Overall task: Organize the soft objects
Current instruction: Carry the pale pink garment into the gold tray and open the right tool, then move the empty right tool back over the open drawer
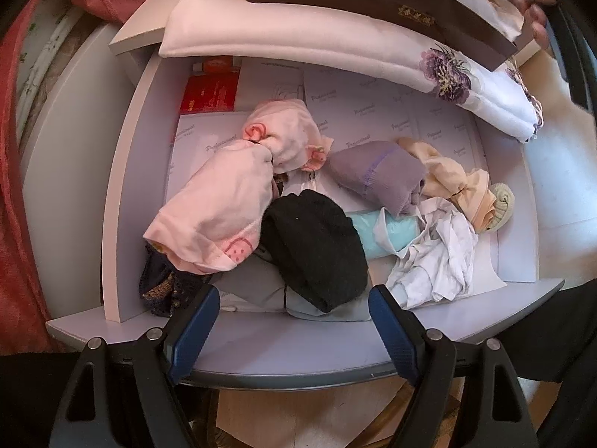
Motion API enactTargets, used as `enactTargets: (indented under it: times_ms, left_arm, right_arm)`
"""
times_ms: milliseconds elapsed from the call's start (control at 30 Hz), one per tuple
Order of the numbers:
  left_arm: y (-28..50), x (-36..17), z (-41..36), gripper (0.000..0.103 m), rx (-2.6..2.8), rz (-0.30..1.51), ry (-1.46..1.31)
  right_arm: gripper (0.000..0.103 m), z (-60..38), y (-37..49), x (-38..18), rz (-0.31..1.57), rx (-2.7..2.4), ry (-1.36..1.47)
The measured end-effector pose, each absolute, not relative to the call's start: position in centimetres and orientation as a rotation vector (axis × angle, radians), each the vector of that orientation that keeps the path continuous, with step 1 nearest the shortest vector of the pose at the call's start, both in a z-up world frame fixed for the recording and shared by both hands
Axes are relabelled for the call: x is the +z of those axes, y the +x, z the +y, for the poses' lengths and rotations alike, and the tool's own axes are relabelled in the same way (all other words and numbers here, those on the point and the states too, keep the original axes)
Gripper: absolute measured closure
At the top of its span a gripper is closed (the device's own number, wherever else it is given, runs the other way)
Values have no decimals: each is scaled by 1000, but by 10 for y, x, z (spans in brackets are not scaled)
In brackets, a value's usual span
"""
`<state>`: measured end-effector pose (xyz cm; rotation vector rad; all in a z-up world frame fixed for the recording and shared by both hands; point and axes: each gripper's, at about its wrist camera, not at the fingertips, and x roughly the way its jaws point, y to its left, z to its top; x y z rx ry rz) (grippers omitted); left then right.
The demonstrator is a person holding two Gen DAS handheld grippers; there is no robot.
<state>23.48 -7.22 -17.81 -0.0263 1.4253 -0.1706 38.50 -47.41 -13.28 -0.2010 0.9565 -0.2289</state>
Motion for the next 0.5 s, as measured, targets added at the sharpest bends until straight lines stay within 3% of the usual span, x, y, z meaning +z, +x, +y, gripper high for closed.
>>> enactTargets:
  times_ms: [67, 500]
  left_arm:
    - [235, -178, -73, 20, -172, 1422, -21]
    - [233, -173, -70, 20, -157, 1402, -5]
  right_arm:
    - [31, -477, 383, -130, 946, -219, -173]
    - [26, -490, 330, -98, 879, -180, -87]
